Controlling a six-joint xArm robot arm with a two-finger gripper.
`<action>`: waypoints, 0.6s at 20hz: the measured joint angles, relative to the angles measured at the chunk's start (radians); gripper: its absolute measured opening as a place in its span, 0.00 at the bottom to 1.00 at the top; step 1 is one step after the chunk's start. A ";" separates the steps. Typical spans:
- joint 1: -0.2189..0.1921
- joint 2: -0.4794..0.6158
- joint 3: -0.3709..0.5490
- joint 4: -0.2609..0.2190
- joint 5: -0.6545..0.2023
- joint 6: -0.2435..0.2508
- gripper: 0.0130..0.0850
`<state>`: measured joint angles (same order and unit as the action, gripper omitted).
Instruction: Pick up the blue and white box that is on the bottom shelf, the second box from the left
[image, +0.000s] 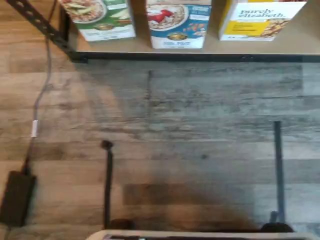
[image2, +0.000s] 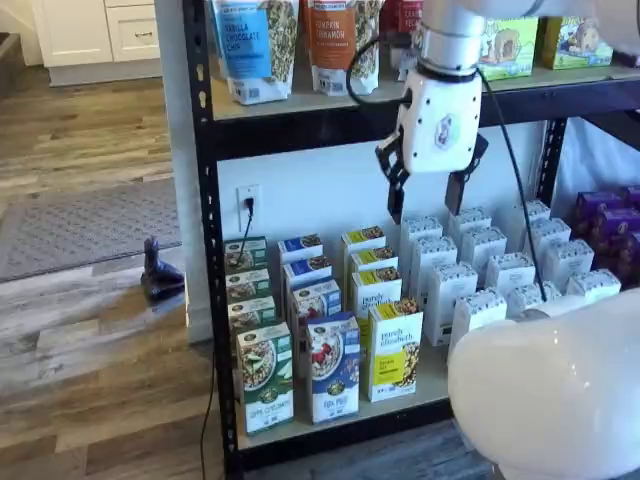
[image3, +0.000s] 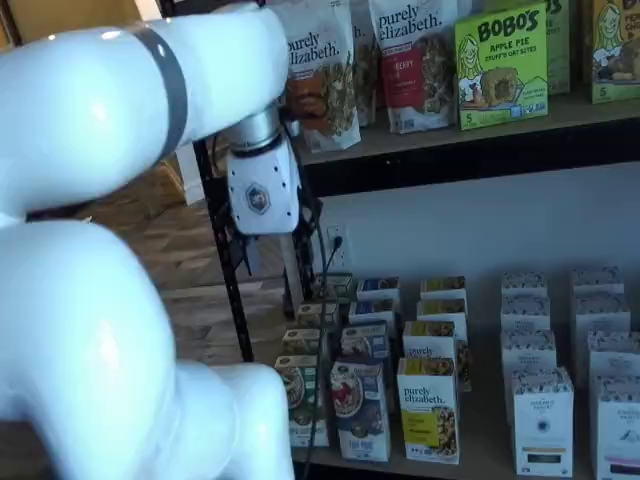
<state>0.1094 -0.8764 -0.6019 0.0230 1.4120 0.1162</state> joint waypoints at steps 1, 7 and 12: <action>0.018 0.004 0.019 -0.022 -0.026 0.022 1.00; 0.011 0.045 0.074 0.027 -0.109 0.005 1.00; 0.028 0.092 0.117 0.001 -0.196 0.026 1.00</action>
<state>0.1375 -0.7848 -0.4852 0.0242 1.2156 0.1419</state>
